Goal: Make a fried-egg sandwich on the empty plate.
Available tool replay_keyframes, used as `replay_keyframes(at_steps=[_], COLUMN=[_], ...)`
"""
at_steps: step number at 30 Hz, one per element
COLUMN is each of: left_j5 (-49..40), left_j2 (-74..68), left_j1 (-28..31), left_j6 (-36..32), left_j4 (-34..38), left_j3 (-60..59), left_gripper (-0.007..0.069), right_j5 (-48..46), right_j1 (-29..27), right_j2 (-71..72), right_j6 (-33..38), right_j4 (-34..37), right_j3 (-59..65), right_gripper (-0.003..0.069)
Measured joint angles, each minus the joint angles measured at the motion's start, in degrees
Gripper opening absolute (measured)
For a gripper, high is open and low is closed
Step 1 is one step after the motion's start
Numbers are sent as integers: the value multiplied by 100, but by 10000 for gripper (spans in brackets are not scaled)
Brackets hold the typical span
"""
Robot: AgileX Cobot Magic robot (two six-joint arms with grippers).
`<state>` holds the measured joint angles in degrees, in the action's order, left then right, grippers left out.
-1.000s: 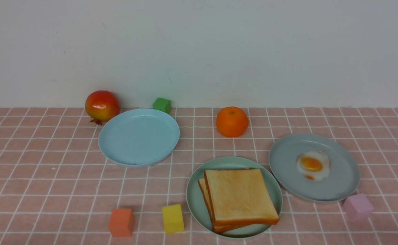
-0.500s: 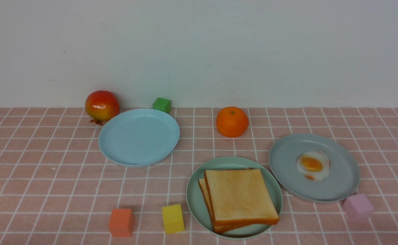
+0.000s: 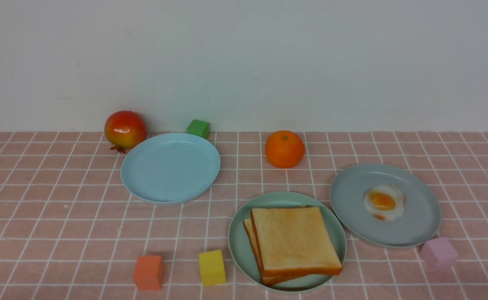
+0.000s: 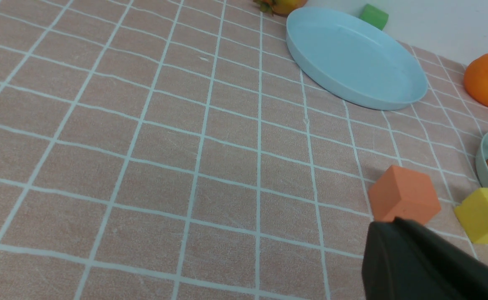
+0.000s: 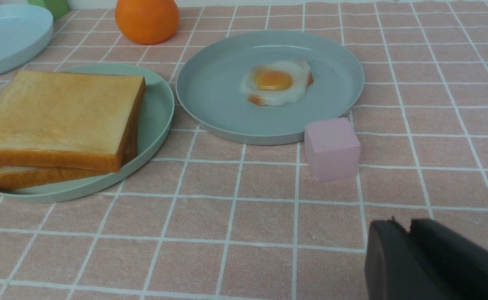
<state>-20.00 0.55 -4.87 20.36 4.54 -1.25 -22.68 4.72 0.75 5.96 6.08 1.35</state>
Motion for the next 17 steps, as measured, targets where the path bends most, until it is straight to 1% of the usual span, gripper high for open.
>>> replay_keyframes(at_steps=[17], left_j5=[0], left_j2=[0], left_j1=[0], left_j6=[0], left_j4=[0], left_j3=[0], left_gripper=[13], right_j5=[0], right_j1=[0], right_j2=[0], right_j6=[0], right_j4=[0], right_j3=[0], right_gripper=[134])
